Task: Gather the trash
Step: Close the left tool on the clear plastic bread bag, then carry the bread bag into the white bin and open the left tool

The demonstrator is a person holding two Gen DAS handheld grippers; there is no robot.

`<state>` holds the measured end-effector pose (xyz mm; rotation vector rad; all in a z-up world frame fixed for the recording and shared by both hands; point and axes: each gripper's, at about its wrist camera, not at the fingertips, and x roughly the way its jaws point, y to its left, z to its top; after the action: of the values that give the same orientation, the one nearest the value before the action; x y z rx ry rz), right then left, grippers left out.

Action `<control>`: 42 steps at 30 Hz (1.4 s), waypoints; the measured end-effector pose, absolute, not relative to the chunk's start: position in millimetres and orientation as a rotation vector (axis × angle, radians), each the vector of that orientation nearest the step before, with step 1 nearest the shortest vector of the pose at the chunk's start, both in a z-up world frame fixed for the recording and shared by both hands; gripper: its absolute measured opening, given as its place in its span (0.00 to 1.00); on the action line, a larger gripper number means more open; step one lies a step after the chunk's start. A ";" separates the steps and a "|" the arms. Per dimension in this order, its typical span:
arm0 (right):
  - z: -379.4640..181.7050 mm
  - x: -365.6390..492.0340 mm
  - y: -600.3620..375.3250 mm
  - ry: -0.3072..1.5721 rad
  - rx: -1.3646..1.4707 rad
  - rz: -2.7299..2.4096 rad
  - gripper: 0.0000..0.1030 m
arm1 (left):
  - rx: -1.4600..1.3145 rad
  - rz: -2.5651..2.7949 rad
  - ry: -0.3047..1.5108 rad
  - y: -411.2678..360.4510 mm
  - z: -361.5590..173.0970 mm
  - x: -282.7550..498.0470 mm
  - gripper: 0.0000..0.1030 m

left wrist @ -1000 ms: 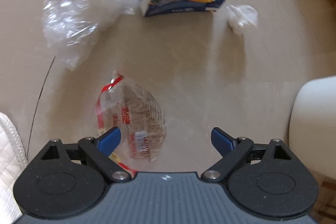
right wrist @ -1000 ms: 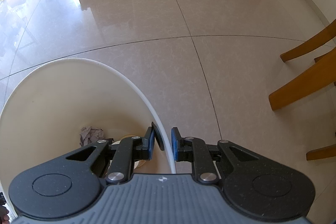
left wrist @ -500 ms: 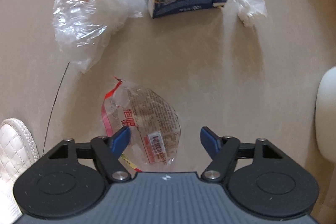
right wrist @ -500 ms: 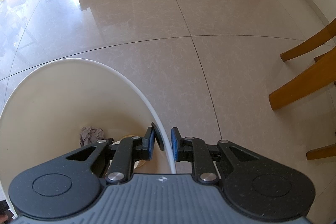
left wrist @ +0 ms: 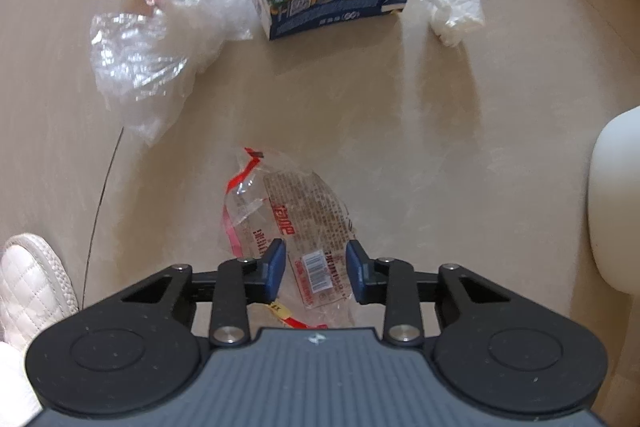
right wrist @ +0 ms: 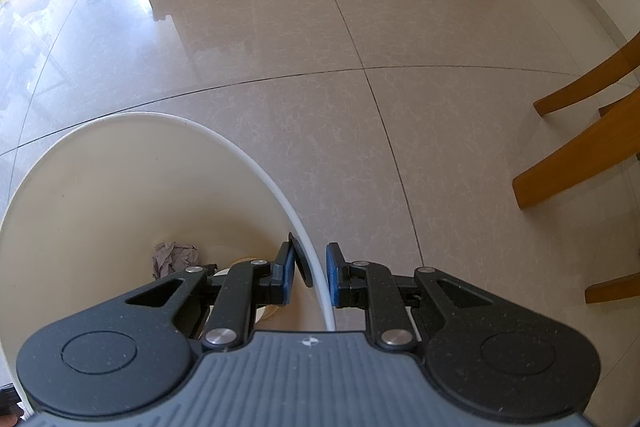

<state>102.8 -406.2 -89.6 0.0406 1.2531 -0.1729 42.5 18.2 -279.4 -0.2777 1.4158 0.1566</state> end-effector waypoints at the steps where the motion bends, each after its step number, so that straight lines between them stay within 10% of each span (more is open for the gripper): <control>1: -89.7 102.9 -406.7 1.253 0.044 -0.173 0.19 | -0.275 0.153 1.414 18.7 -276.9 43.3 0.27; 8: -90.3 103.5 -410.7 1.253 0.053 -0.171 0.19 | -0.241 0.139 1.412 13.1 -267.1 45.7 0.24; 20: -90.9 103.0 -408.0 1.251 0.038 -0.170 0.19 | -0.233 0.194 1.437 1.3 -298.6 44.7 0.48; 28: -90.9 102.3 -405.7 1.250 0.039 -0.170 0.19 | -0.187 0.135 1.418 -17.8 -297.3 43.4 0.15; 42: -89.9 103.8 -408.6 1.253 0.053 -0.172 0.19 | -0.182 0.053 1.369 -11.7 -249.4 60.8 0.13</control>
<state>103.8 -408.6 -89.9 0.0535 1.2527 -0.1716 60.8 -11.7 -249.4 -0.1816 1.3690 0.0530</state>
